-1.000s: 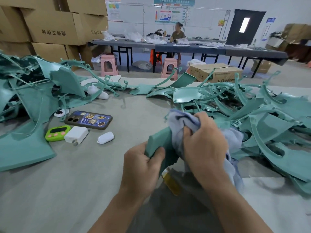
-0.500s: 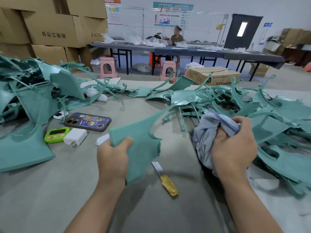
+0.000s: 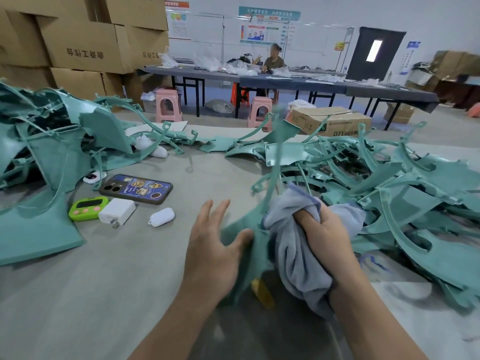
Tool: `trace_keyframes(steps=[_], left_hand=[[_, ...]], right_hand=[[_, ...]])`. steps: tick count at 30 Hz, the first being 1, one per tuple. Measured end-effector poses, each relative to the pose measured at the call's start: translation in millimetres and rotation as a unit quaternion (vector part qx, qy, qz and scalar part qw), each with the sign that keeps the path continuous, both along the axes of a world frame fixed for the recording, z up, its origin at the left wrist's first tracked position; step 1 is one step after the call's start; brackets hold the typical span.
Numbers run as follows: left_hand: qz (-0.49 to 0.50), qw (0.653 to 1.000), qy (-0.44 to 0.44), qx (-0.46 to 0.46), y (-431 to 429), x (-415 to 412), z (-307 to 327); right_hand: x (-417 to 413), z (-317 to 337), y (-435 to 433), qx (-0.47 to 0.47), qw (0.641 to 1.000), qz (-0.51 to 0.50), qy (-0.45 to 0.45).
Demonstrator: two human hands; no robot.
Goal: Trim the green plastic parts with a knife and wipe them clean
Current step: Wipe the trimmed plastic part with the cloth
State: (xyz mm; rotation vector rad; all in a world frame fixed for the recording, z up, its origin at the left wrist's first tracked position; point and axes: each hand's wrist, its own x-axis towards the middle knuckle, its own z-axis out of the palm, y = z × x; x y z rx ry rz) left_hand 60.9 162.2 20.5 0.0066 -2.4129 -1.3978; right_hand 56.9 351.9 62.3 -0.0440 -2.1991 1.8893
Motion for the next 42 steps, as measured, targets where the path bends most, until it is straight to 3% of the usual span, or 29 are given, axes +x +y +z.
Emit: trace_keyframes(steps=[2, 4, 7, 10, 12, 16, 20, 25, 27, 32, 38, 40, 42], left_hand=[[-0.023, 0.998, 0.05, 0.009, 3, 0, -3], [-0.097, 0.988, 0.031, 0.118, 8, 3, -1], [-0.225, 0.916, -0.055, 0.329, 14, 6, 7], [-0.262, 0.875, -0.111, 0.39, 12, -2, 12], [-0.242, 0.87, -0.079, 0.421, 9, 0, 8], [-0.11, 0.839, -0.11, 0.521, 0, -2, 11], [-0.029, 0.779, -0.138, 0.611, -10, -8, 18], [-0.036, 0.749, -0.181, 0.637, -20, -7, 20], [-0.029, 0.754, -0.184, 0.63, -24, -8, 17], [-0.11, 0.745, -0.203, 0.626, -24, -4, 18], [-0.228, 0.747, -0.195, 0.594, -19, 1, 19], [-0.242, 0.759, -0.18, 0.577, -18, 0, 19], [-0.235, 0.795, -0.149, 0.54, -17, 1, 20]], right_hand=[[3, 0, -8, -0.012, 1.0, 0.017, 0.009], [7, -4, -17, -0.034, 0.999, 0.024, 0.012], [10, -13, -26, -0.009, 0.999, 0.043, 0.022], [15, -20, -34, 0.089, 0.991, 0.075, 0.058], [19, -23, -40, 0.161, 0.979, 0.095, 0.075], [25, -26, -51, 0.32, 0.935, 0.135, 0.078], [27, -22, -57, 0.385, 0.9, 0.175, 0.11], [24, -18, -51, 0.403, 0.889, 0.193, 0.097], [24, -16, -47, 0.391, 0.897, 0.177, 0.1], [29, -17, -46, 0.314, 0.933, 0.098, 0.145], [25, -20, -47, 0.303, 0.933, -0.068, 0.184], [26, -21, -49, 0.279, 0.937, -0.08, 0.192], [26, -21, -49, 0.243, 0.947, -0.078, 0.197]])
